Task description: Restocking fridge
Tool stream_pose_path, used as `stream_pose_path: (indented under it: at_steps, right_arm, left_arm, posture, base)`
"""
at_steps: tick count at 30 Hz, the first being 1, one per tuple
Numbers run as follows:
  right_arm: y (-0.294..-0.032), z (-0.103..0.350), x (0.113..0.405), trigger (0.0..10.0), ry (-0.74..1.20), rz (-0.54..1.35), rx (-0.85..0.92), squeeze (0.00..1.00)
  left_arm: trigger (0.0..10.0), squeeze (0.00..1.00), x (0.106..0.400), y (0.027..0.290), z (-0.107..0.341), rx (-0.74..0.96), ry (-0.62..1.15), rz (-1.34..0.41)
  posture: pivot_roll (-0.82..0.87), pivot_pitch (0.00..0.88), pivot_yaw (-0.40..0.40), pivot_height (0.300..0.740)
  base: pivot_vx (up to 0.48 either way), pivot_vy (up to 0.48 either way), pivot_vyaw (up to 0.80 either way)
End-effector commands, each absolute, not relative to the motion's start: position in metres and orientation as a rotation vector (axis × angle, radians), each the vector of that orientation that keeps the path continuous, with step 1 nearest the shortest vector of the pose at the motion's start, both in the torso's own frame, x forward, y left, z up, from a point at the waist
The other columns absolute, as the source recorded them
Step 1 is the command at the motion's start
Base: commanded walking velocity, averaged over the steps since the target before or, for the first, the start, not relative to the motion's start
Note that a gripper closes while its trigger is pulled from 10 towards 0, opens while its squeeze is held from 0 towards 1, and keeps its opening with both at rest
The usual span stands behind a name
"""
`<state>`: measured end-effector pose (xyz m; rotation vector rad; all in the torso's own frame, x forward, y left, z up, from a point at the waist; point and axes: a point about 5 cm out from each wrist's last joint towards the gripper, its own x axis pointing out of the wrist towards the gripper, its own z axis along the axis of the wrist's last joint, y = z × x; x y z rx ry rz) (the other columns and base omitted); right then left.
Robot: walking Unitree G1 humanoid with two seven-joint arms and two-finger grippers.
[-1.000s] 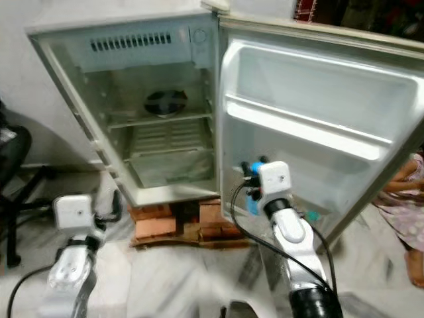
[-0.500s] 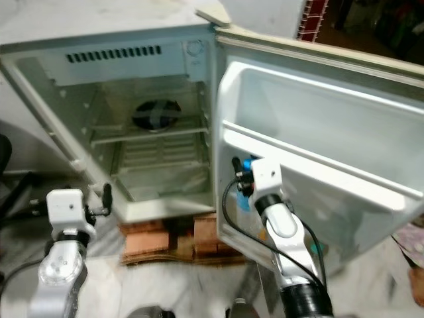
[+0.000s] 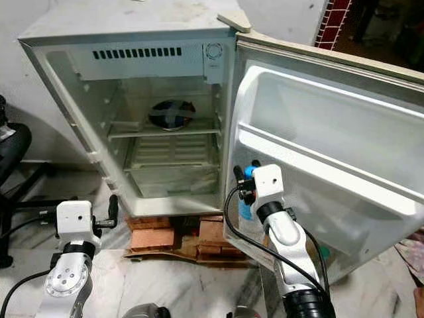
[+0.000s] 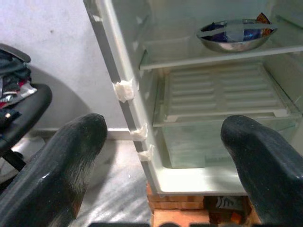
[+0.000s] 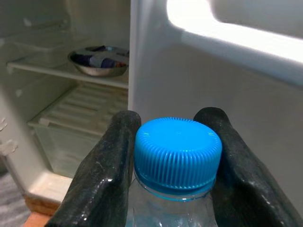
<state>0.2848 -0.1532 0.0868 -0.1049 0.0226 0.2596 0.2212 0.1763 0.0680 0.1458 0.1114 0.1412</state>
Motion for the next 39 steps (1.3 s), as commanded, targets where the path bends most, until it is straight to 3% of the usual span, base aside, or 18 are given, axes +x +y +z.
stream_pose_path:
  at_steps: [1,24,39]
  right_arm:
    - [-0.1509,0.0925,0.2864,10.0,-0.004,0.265,-0.108,0.00]
    - [-0.1494,0.0913,0.2887,10.0,-0.002,0.264,-0.095,0.00]
    - [-0.1486,0.0892,0.2891,10.0,0.007,0.266,-0.092,0.00]
  left_arm:
    - [10.0,0.00,0.2212,0.1759,0.0706,0.158,0.102,0.134]
    - [10.0,0.00,0.2240,0.1757,0.0697,0.174,0.106,0.118]
    - [10.0,0.00,0.2245,0.1761,0.0696,0.184,0.107,0.123]
  posture:
    - [-0.04,0.084,0.027,0.740]
    - [-0.05,0.088,0.033,0.732]
    - [-0.05,0.088,0.036,0.650]
  base:
    - [0.000,0.000,0.00]
    - [0.000,0.000,0.00]
    - [0.000,0.000,0.00]
